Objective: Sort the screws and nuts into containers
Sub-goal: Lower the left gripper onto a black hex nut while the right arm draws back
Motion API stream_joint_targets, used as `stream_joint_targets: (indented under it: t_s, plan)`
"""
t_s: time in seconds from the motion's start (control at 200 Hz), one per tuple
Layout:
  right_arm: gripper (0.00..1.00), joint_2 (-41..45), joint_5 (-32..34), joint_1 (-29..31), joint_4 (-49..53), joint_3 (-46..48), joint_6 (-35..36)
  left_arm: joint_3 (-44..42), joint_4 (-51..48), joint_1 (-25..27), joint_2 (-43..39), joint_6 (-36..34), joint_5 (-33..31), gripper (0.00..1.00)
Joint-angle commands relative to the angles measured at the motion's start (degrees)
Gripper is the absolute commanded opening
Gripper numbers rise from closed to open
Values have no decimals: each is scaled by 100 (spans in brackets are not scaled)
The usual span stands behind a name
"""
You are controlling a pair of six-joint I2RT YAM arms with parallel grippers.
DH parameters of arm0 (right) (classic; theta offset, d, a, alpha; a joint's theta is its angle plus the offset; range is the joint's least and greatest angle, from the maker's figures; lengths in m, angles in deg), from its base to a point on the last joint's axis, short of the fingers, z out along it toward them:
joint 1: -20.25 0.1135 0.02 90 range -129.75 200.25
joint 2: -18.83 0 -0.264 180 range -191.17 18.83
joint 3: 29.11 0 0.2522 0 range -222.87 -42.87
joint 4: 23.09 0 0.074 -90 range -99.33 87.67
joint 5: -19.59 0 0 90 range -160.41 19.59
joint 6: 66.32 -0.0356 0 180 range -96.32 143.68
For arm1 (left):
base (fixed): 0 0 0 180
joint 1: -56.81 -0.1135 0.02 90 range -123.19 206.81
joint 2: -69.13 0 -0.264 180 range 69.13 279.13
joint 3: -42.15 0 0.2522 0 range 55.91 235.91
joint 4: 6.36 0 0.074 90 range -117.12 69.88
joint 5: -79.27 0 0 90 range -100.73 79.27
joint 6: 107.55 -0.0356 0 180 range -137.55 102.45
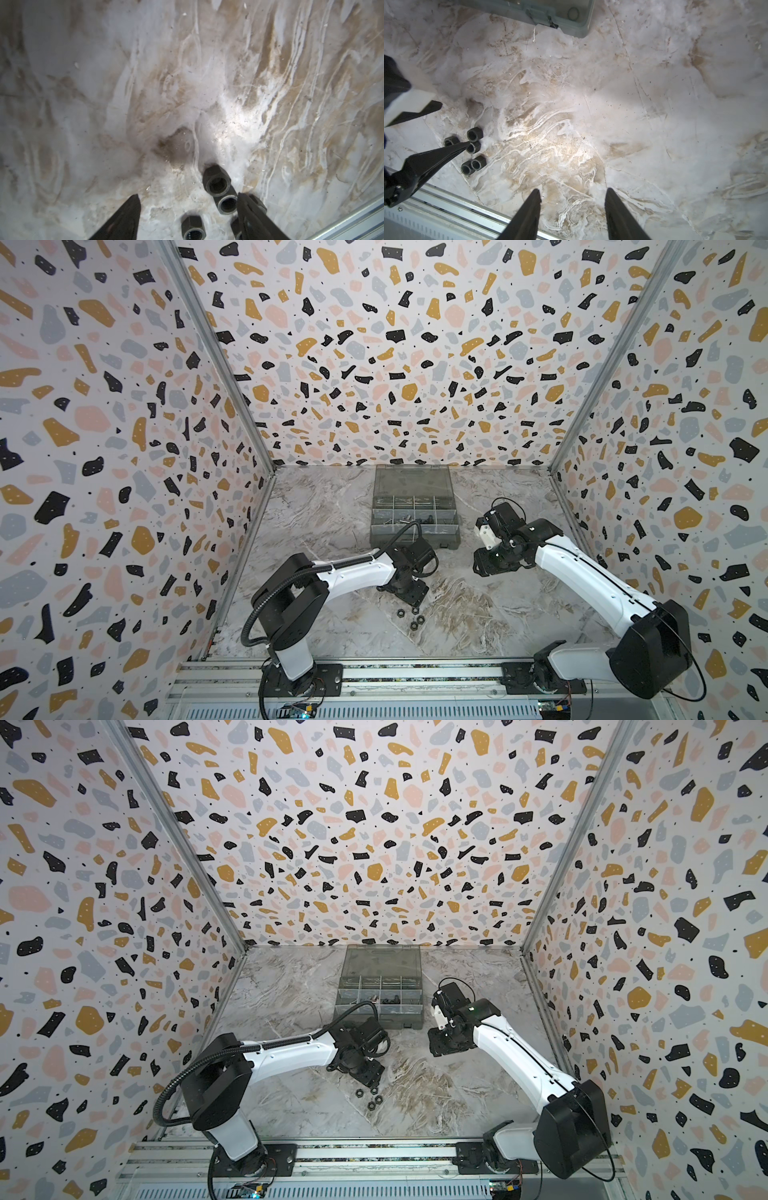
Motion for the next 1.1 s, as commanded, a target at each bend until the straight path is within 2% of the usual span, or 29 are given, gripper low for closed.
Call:
stream_joint_targets:
  t_s: [0.0,0.19,0.365,0.616,0.851,1.096]
  plan:
    - [52,230,-10,-62,104,96,-124,207,80,68,88,102,38,73]
    - [52,365,76,-92,213,163,-144,82,207,85,118,176,72,66]
    - [52,368,147,-105,251,111,-168,48,248,97,222,232,-5,54]
    - [52,231,199,-111,271,40,-133,19,230,178,254,289,-18,52]
    - [52,144,209,-124,251,87,-80,-40,195,225,302,353,-58,45]
    - [52,60,169,-131,209,99,-46,-123,203,253,339,473,-50,42]
